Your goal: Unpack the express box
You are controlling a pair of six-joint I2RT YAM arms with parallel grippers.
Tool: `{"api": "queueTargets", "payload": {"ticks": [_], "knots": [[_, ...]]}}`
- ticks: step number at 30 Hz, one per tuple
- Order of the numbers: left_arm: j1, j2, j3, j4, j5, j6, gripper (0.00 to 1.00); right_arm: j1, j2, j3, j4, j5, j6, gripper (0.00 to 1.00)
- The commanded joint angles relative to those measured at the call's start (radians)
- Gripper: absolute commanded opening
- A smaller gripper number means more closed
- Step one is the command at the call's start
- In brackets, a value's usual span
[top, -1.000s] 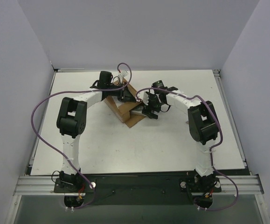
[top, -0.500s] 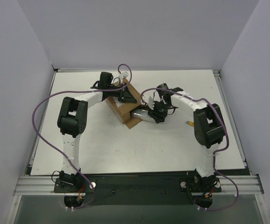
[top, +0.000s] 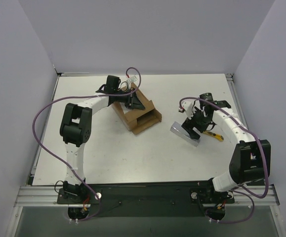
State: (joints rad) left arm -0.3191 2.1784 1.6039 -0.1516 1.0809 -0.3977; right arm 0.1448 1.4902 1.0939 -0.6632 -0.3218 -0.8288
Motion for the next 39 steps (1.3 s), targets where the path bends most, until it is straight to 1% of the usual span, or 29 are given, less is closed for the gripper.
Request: {"api": "queueTargets", "payload": {"ticks": [1,2,3,5,6,8,9,11,12,14,15,16,17,18,20,23,25,27,28,29,31,32,33,34,35,36,37,39], "knots": [[-0.011,-0.078,-0.03,-0.108,-0.041,0.069,0.0,0.006,-0.007,0.093,-0.007,-0.055,0.183,0.94],[-0.012,-0.097,-0.027,-0.106,-0.026,0.06,0.0,0.006,-0.014,0.109,-0.003,-0.071,0.204,1.0],[-0.011,-0.115,-0.025,-0.103,-0.007,0.036,0.0,0.006,-0.022,0.124,0.005,-0.085,0.247,1.0],[-0.003,-0.17,-0.006,-0.103,0.059,0.011,0.0,0.004,-0.027,0.164,0.008,-0.086,0.282,1.0],[0.002,-0.202,0.002,-0.103,0.079,-0.024,0.0,-0.001,-0.03,0.173,0.013,-0.086,0.295,1.0],[0.02,-0.229,0.02,-0.092,0.138,-0.071,0.0,-0.007,-0.03,0.184,0.02,-0.088,0.33,1.0],[0.028,-0.25,0.021,-0.068,0.16,-0.137,0.0,-0.011,-0.027,0.184,0.025,-0.091,0.341,1.0],[0.047,-0.269,0.016,-0.004,0.212,-0.208,0.0,-0.014,-0.021,0.185,0.028,-0.094,0.355,1.0],[0.067,-0.281,-0.001,0.032,0.229,-0.315,0.0,-0.016,-0.016,0.188,0.033,-0.092,0.358,1.0],[0.092,-0.29,-0.039,0.226,0.264,-0.468,0.0,-0.014,-0.01,0.199,0.034,-0.095,0.373,1.0],[0.118,-0.298,-0.059,0.292,0.266,-0.584,0.0,-0.014,-0.007,0.205,0.036,-0.095,0.378,1.0],[0.13,-0.301,-0.044,0.193,0.263,-0.548,0.0,-0.016,-0.004,0.208,0.036,-0.1,0.381,1.0],[0.143,-0.302,-0.03,0.154,0.248,-0.512,0.0,-0.014,-0.002,0.212,0.036,-0.1,0.39,1.0],[0.158,-0.301,-0.03,0.123,0.248,-0.524,0.0,-0.016,0.001,0.218,0.04,-0.1,0.395,1.0],[0.21,-0.292,-0.021,0.136,0.24,-0.544,0.0,-0.014,0.002,0.221,0.043,-0.105,0.41,1.0],[0.264,-0.241,0.01,0.104,0.22,-0.504,0.0,-0.014,0.004,0.219,0.048,-0.111,0.419,1.0],[0.285,-0.206,0.017,0.026,0.166,-0.432,0.0,-0.014,0.004,0.222,0.05,-0.111,0.425,1.0],[0.298,-0.183,0.025,-0.015,0.133,-0.382,0.0,-0.016,0.001,0.224,0.048,-0.105,0.436,1.0],[0.298,-0.177,0.025,-0.016,0.119,-0.379,0.11,-0.014,-0.001,0.23,0.048,-0.1,0.442,1.0],[0.296,-0.17,0.03,-0.019,0.111,-0.372,0.19,-0.014,-0.007,0.234,0.048,-0.097,0.45,1.0],[0.293,-0.167,0.04,-0.04,0.079,-0.357,0.3,-0.014,-0.016,0.239,0.048,-0.092,0.474,1.0],[0.285,-0.167,0.063,-0.051,0.073,-0.33,0.41,-0.016,-0.022,0.245,0.045,-0.088,0.487,1.0],[0.281,-0.167,0.073,-0.071,0.067,-0.319,0.44,-0.014,-0.024,0.25,0.045,-0.062,0.503,1.0],[0.278,-0.167,0.085,-0.078,0.06,-0.308,0.53,-0.014,-0.027,0.254,0.043,-0.042,0.542,1.0],[0.275,-0.167,0.094,-0.086,0.051,-0.29,0.96,-0.014,-0.03,0.264,0.04,-0.013,0.571,1.0],[0.275,-0.17,0.109,-0.11,0.044,-0.273,0.97,-0.013,-0.03,0.273,0.036,0.018,0.597,1.0],[0.278,-0.173,0.117,-0.13,0.036,-0.254,0.97,-0.011,-0.028,0.284,0.03,0.106,0.67,1.0],[0.296,-0.183,0.142,-0.178,0.013,-0.195,0.97,-0.01,-0.013,0.343,-0.022,0.196,0.736,1.0]]}}
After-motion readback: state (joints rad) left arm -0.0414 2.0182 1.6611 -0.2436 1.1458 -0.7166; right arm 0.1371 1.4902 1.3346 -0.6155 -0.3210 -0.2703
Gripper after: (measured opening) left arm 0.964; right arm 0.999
